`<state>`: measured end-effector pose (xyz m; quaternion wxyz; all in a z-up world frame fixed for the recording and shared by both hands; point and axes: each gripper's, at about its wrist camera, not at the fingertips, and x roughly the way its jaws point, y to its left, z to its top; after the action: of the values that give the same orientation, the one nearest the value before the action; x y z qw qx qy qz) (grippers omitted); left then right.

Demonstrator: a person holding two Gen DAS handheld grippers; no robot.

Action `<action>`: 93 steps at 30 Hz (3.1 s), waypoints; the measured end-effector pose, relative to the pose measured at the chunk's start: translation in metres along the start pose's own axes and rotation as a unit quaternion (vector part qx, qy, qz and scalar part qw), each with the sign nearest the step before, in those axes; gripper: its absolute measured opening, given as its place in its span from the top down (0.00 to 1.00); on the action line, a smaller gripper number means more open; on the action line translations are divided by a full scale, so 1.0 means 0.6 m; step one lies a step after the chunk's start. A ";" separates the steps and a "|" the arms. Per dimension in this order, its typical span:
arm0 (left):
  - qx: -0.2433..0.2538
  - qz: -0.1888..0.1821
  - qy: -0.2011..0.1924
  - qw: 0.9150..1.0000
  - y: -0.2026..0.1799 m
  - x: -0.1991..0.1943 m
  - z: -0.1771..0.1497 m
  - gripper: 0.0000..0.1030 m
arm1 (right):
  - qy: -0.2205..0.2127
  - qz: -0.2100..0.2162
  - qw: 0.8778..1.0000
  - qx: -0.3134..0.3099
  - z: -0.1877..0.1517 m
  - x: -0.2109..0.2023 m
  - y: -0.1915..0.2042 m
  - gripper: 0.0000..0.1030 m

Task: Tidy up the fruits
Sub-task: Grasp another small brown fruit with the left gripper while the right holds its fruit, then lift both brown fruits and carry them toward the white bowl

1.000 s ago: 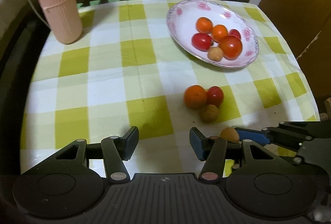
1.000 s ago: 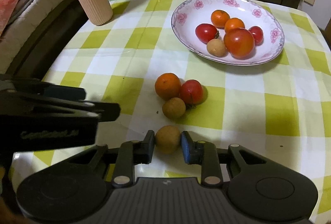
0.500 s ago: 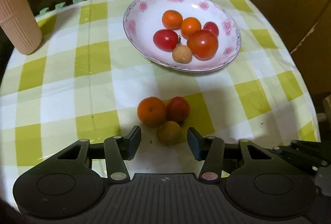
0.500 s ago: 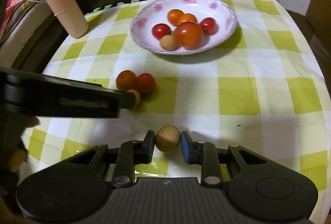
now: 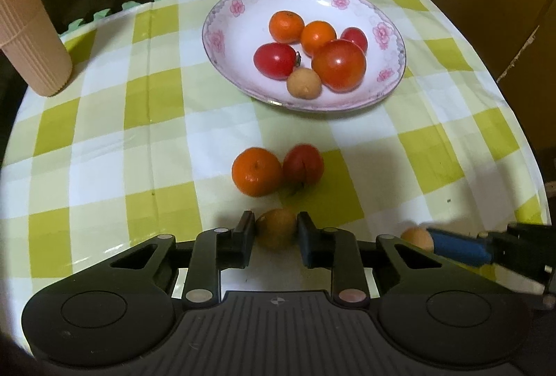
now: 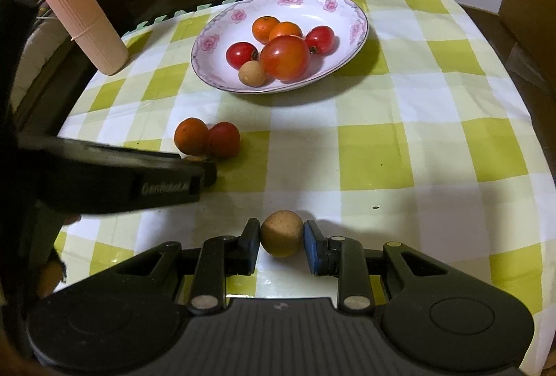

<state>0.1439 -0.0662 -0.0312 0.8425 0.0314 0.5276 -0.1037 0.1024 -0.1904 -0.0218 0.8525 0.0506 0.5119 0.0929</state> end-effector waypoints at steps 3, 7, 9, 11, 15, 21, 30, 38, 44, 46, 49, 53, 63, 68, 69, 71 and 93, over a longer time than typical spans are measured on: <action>-0.005 0.000 0.004 1.000 0.008 -0.005 -0.004 0.68 | -0.002 -0.002 1.000 -0.001 -0.001 -0.003 0.002 0.75; 0.013 0.003 0.009 1.000 0.015 -0.024 -0.018 0.68 | -0.002 -0.001 1.000 -0.002 -0.002 -0.005 0.003 0.74; 0.026 0.004 0.013 1.000 0.022 -0.036 -0.029 0.68 | -0.002 -0.001 1.000 -0.004 -0.003 -0.008 0.004 0.74; 0.034 0.004 0.016 0.999 0.026 -0.045 -0.041 0.68 | 0.000 -0.002 1.000 -0.006 -0.007 -0.009 0.004 0.74; 0.042 -0.002 0.021 0.999 0.026 -0.055 -0.065 0.67 | 0.011 -0.007 1.000 -0.011 -0.018 -0.002 0.004 0.74; 0.060 -0.004 0.025 0.998 0.016 -0.040 -0.085 0.66 | 0.002 -0.028 0.998 -0.048 -0.028 -0.001 0.021 0.74; 0.079 0.000 0.008 0.997 0.011 -0.041 -0.102 0.63 | -0.001 -0.049 0.996 -0.071 -0.026 0.007 0.040 0.74; 0.092 0.010 0.008 0.996 0.002 -0.044 -0.110 0.67 | -0.003 -0.057 0.995 -0.086 -0.030 0.006 0.047 0.74; 0.084 0.005 0.002 0.996 0.007 -0.050 -0.100 0.68 | -0.014 -0.059 0.993 -0.104 -0.030 -0.002 0.059 0.75; 0.081 0.002 -0.002 0.997 0.009 -0.054 -0.094 0.68 | -0.017 -0.056 0.993 -0.105 -0.028 -0.006 0.062 0.75; 0.073 -0.001 -0.009 0.997 0.012 -0.059 -0.082 0.68 | -0.019 -0.053 0.993 -0.104 -0.023 -0.007 0.064 0.75; 0.062 -0.006 -0.017 0.998 0.019 -0.063 -0.065 0.68 | -0.022 -0.046 0.994 -0.096 -0.014 -0.011 0.064 0.75; 0.038 -0.023 -0.034 0.998 0.029 -0.068 -0.014 0.68 | -0.041 -0.037 0.996 -0.065 0.031 -0.023 0.050 0.75; 0.033 -0.025 -0.041 0.998 0.030 -0.065 0.015 0.68 | -0.045 -0.033 0.997 -0.049 0.057 -0.021 0.040 0.74; 0.032 -0.025 -0.042 0.998 0.029 -0.064 0.020 0.68 | -0.047 -0.034 0.997 -0.047 0.063 -0.020 0.039 0.74; 0.031 -0.026 -0.045 0.998 0.027 -0.063 0.032 0.67 | -0.050 -0.036 0.997 -0.043 0.074 -0.018 0.035 0.75; 0.018 -0.041 -0.059 0.997 0.026 -0.030 0.136 0.67 | -0.060 -0.040 0.997 -0.017 0.178 0.023 -0.004 0.74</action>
<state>0.2114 -0.0615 0.0200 0.8667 0.0188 0.4757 -0.1493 0.2032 -0.1890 0.0160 0.8853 0.0210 0.4600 0.0645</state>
